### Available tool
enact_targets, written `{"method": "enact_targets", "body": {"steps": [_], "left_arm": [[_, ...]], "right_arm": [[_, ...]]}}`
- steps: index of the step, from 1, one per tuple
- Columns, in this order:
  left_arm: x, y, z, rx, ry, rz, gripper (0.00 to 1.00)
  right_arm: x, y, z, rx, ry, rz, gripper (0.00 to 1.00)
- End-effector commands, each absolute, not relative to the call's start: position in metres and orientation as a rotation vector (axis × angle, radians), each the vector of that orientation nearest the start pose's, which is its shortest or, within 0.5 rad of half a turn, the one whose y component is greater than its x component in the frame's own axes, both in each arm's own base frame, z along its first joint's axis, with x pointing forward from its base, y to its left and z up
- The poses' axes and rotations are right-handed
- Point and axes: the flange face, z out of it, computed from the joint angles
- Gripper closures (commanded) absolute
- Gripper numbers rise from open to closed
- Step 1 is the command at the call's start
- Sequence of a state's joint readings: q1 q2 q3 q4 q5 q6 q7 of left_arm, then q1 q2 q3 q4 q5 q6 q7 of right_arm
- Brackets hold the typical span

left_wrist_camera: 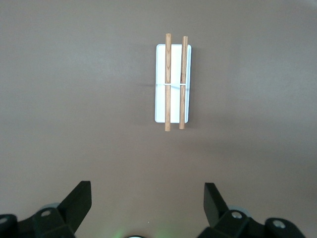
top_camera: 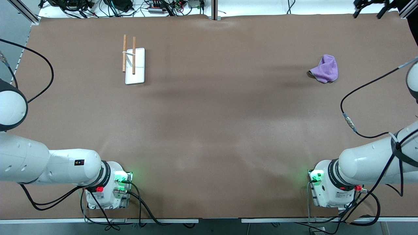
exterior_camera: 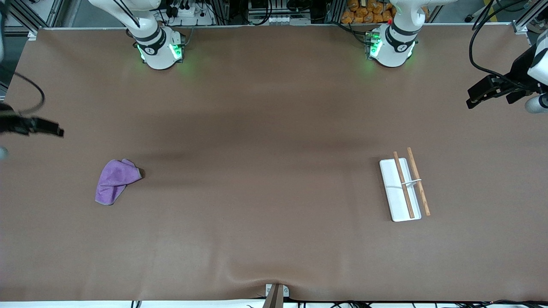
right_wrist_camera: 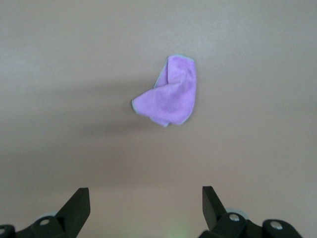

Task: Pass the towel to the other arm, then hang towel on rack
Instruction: 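Reach the right gripper down to the purple towel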

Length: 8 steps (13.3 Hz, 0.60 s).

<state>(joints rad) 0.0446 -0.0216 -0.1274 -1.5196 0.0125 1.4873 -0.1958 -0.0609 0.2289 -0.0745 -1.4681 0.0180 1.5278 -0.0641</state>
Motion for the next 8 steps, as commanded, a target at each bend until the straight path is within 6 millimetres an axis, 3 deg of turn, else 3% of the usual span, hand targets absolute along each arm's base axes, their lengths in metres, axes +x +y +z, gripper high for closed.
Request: {"method": "enact_targets", "body": {"steps": [1, 5, 8], "left_arm": [[0.534, -0.043, 0.659, -3.133, -0.152, 0.012, 0.00], [0.532, -0.043, 0.661, -3.133, -0.149, 0.009, 0.00], [0.533, -0.042, 0.659, -3.133, -0.149, 0.016, 0.00]], "right_arm": [[0.633, -0.095, 0.480, -3.114, 0.174, 0.304, 0.00], [0.669, -0.114, 0.392, -3.104, 0.295, 0.247, 0.00], [0.677, -0.121, 0.339, -3.085, 0.360, 0.295, 0.00]]}}
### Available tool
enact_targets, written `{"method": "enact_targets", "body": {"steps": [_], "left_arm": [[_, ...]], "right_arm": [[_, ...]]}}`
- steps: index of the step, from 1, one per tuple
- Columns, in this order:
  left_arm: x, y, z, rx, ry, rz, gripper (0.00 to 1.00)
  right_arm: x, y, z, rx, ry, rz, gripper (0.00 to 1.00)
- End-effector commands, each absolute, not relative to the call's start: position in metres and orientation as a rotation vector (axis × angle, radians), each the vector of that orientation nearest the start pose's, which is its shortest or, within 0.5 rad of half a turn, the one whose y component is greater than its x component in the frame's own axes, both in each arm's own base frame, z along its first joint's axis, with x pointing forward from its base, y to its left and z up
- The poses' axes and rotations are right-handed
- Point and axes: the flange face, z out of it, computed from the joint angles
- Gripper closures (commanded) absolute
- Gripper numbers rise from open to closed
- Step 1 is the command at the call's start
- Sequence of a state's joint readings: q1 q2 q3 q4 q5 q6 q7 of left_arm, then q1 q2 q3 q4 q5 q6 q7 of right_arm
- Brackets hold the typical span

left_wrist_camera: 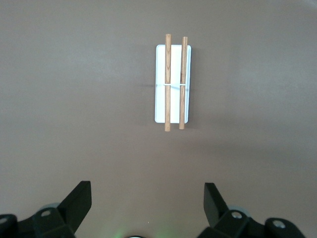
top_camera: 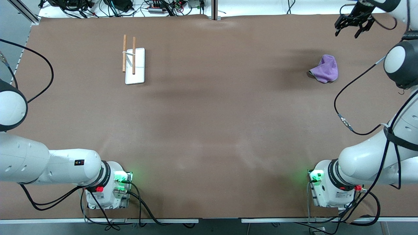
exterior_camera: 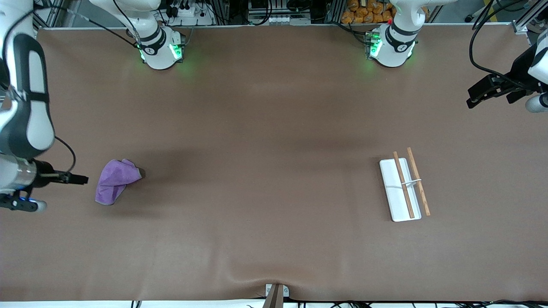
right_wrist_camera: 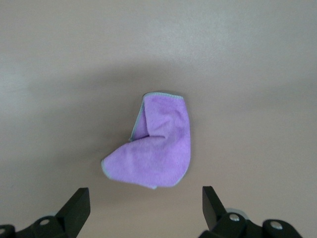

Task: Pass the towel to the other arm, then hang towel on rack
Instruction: 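Reach the right gripper down to the purple towel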

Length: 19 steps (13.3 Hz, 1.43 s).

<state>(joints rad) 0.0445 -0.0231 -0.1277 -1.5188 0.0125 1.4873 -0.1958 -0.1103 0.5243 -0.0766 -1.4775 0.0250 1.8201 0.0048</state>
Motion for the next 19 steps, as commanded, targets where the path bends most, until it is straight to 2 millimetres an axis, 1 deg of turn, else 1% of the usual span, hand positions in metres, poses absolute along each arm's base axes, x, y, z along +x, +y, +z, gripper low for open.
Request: {"method": "enact_targets", "body": {"steps": [1, 2, 3, 4, 5, 6, 9, 11, 13, 14, 18, 19], "left_arm": [[0.532, -0.042, 0.658, -3.132, -0.152, 0.021, 0.00], [0.533, -0.043, 0.657, -3.132, -0.147, 0.021, 0.00], [0.533, -0.043, 0.657, -3.132, -0.147, 0.023, 0.00], [0.532, -0.043, 0.660, -3.132, -0.147, 0.016, 0.00], [0.529, -0.044, 0.661, -3.131, -0.144, 0.023, 0.00], [0.527, -0.043, 0.665, -3.131, -0.147, 0.016, 0.00], [0.527, -0.042, 0.665, -3.133, -0.151, 0.016, 0.00], [0.526, -0.043, 0.667, -3.131, -0.142, 0.018, 0.00], [0.526, -0.038, 0.667, -3.130, -0.156, 0.021, 0.00], [0.527, -0.038, 0.667, -3.130, -0.156, 0.021, 0.00], [0.527, -0.037, 0.666, -3.130, -0.159, 0.023, 0.00], [0.526, -0.039, 0.665, -3.130, -0.154, 0.030, 0.00]], "right_arm": [[0.680, -0.124, 0.318, -3.083, 0.343, 0.306, 0.00], [0.680, -0.133, 0.299, -3.087, 0.324, 0.321, 0.00], [0.680, -0.130, 0.284, -3.090, 0.262, 0.348, 0.00], [0.682, -0.127, 0.276, -3.099, 0.219, 0.340, 0.00], [0.680, -0.124, 0.266, -3.102, 0.204, 0.357, 0.00], [0.675, -0.124, 0.256, -3.105, 0.198, 0.388, 0.00], [0.665, -0.123, 0.219, -3.098, 0.175, 0.491, 0.00], [0.664, -0.125, 0.210, -3.096, 0.125, 0.506, 0.00], [0.665, -0.129, 0.205, -3.100, 0.135, 0.478, 0.00], [0.666, -0.128, 0.199, -3.103, 0.136, 0.471, 0.00], [0.669, -0.134, 0.191, -3.113, 0.141, 0.417, 0.00], [0.667, -0.135, 0.190, -3.109, 0.134, 0.431, 0.32]]}}
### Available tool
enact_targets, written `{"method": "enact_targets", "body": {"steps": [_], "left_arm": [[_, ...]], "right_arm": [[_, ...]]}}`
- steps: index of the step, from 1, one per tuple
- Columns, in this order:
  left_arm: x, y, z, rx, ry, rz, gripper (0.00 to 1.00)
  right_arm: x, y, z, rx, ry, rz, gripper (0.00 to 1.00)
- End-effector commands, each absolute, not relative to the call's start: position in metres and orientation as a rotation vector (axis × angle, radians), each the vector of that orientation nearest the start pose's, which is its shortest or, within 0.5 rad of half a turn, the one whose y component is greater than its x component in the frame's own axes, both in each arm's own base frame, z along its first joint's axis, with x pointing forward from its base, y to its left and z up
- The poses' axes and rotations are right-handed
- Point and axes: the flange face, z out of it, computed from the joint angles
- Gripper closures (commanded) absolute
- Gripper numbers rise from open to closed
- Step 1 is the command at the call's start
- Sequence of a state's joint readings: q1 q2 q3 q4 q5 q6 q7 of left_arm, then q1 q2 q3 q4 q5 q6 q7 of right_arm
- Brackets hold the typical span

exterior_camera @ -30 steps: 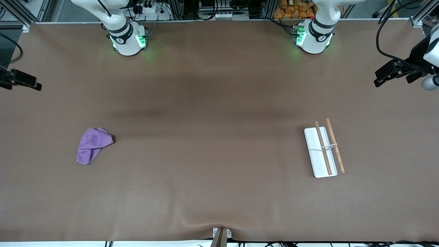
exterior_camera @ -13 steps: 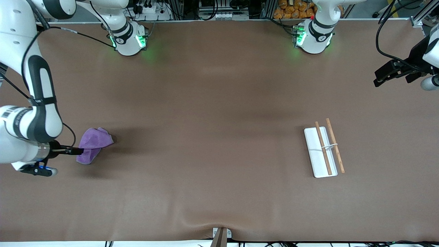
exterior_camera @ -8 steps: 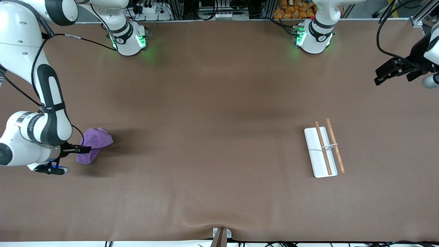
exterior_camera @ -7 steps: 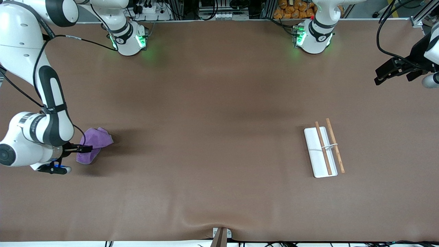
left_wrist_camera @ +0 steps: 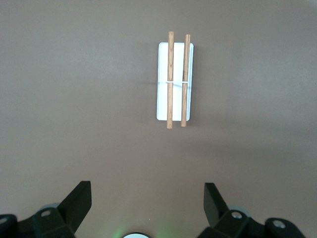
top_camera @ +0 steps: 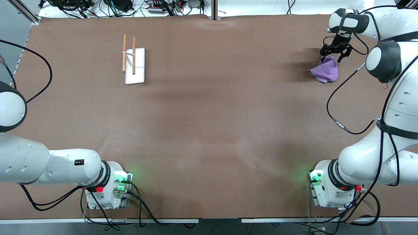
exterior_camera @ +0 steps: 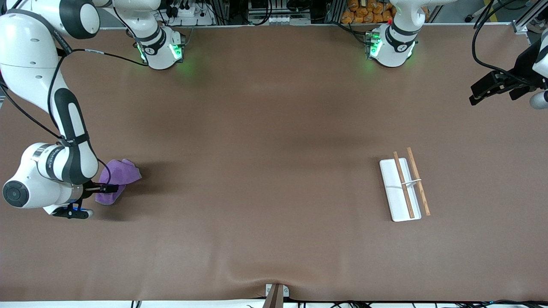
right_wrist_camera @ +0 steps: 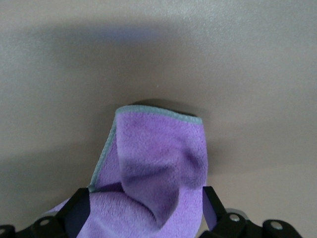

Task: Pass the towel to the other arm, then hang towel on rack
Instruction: 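Close the right gripper on the purple towel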

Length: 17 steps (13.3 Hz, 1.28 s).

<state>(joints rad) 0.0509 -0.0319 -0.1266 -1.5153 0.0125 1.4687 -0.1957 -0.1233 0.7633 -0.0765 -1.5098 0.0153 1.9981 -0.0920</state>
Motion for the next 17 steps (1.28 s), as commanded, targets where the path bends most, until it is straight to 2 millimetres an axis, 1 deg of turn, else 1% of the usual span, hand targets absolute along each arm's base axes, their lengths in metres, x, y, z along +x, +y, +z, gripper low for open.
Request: {"method": "enact_targets", "body": {"steps": [1, 2, 4, 6, 7, 9, 10, 12, 13, 15, 16, 17], "left_arm": [[0.525, -0.043, 0.665, -3.128, -0.145, 0.035, 0.00], [0.525, -0.044, 0.664, -3.127, -0.142, 0.042, 0.00], [0.528, -0.044, 0.656, -3.126, -0.142, 0.066, 0.00], [0.530, -0.044, 0.646, -3.123, -0.144, 0.097, 0.00], [0.531, -0.044, 0.644, -3.123, -0.147, 0.102, 0.00], [0.531, -0.048, 0.645, -3.122, -0.159, 0.097, 0.00], [0.532, -0.049, 0.645, -3.124, -0.159, 0.092, 0.00], [0.533, -0.049, 0.644, -3.125, -0.159, 0.088, 0.00], [0.535, -0.049, 0.641, -3.125, -0.156, 0.095, 0.00], [0.541, -0.049, 0.632, -3.125, -0.158, 0.109, 0.00], [0.544, -0.050, 0.627, -3.126, -0.156, 0.114, 0.00], [0.546, -0.050, 0.626, -3.128, -0.156, 0.105, 0.00]], "right_arm": [[0.664, -0.135, 0.186, -3.099, 0.096, 0.460, 0.74], [0.661, -0.135, 0.186, -3.090, 0.078, 0.487, 1.00], [0.657, -0.135, 0.185, -3.079, 0.076, 0.526, 1.00], [0.659, -0.135, 0.187, -3.083, 0.076, 0.513, 1.00], [0.661, -0.135, 0.190, -3.087, 0.073, 0.497, 1.00], [0.667, -0.126, 0.203, -3.097, 0.050, 0.462, 1.00], [0.674, -0.116, 0.221, -3.108, 0.027, 0.423, 1.00], [0.679, -0.105, 0.271, -3.126, -0.004, 0.328, 1.00], [0.680, -0.096, 0.295, -3.130, -0.029, 0.304, 1.00], [0.680, -0.076, 0.336, -3.137, -0.073, 0.254, 1.00], [0.679, -0.069, 0.354, -3.138, -0.086, 0.229, 1.00], [0.677, -0.059, 0.370, -3.134, -0.107, 0.218, 1.00]]}}
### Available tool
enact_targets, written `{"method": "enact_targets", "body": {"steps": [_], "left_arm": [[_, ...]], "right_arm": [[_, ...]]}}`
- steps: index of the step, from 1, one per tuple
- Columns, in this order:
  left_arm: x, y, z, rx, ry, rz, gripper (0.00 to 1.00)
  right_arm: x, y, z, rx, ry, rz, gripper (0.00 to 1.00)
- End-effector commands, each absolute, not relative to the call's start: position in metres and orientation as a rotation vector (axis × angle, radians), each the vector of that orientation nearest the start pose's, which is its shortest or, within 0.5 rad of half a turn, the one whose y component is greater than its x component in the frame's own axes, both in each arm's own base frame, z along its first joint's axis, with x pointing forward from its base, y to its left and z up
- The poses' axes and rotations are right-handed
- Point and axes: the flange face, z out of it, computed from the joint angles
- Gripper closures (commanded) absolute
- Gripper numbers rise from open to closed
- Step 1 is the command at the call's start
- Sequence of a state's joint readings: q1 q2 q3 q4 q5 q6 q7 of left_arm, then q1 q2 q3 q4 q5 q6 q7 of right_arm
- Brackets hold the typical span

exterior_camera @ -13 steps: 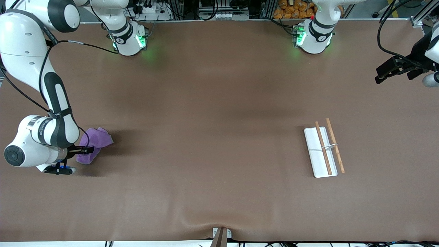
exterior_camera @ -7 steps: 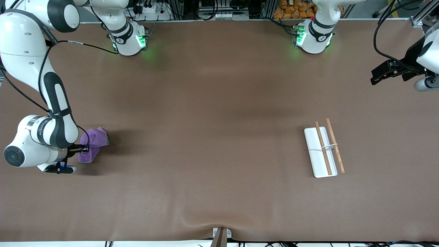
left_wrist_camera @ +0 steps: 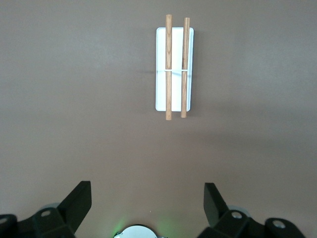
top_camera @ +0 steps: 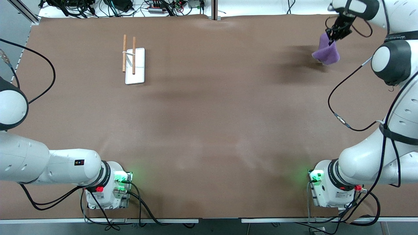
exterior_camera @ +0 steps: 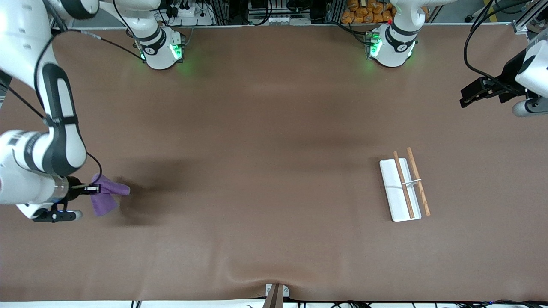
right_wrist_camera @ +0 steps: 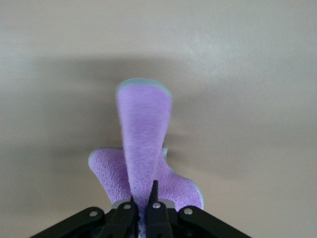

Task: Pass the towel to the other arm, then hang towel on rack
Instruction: 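Lift the towel with the right gripper while the left gripper approaches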

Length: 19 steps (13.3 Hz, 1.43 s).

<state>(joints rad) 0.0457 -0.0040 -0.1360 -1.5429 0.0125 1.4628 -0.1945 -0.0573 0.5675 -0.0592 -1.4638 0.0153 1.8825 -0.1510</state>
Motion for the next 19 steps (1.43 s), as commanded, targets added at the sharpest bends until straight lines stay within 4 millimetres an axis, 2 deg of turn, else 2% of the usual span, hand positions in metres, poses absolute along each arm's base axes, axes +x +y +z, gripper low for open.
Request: {"method": "enact_targets", "body": {"steps": [1, 4, 6, 9, 11, 14, 16, 17, 19], "left_arm": [[0.548, -0.051, 0.625, -3.128, -0.154, 0.107, 0.00], [0.547, -0.055, 0.627, -3.132, -0.144, 0.093, 0.00], [0.547, -0.060, 0.628, -3.134, -0.130, 0.089, 0.00], [0.549, -0.065, 0.629, -3.142, -0.163, 0.062, 0.00], [0.553, -0.075, 0.624, -3.180, -0.246, 0.070, 0.00], [0.562, -0.084, 0.613, -3.247, -0.359, 0.109, 0.00], [0.574, -0.092, 0.600, -3.283, -0.403, 0.118, 0.00], [0.578, -0.102, 0.594, -3.297, -0.416, 0.118, 0.00], [0.588, -0.126, 0.581, -3.317, -0.495, 0.117, 0.00]], "right_arm": [[0.675, -0.048, 0.381, -3.127, -0.121, 0.216, 1.00], [0.670, -0.017, 0.410, -3.116, -0.186, 0.190, 1.00], [0.667, 0.011, 0.422, -3.109, -0.231, 0.180, 1.00], [0.660, 0.041, 0.426, -2.977, -0.137, 0.226, 1.00], [0.658, 0.072, 0.424, -2.962, -0.120, 0.234, 1.00], [0.650, 0.137, 0.430, -2.909, -0.052, 0.252, 1.00], [0.640, 0.185, 0.433, -2.906, -0.088, 0.258, 1.00], [0.631, 0.209, 0.434, -2.907, -0.140, 0.267, 1.00], [0.621, 0.244, 0.441, -2.912, -0.127, 0.261, 1.00]]}}
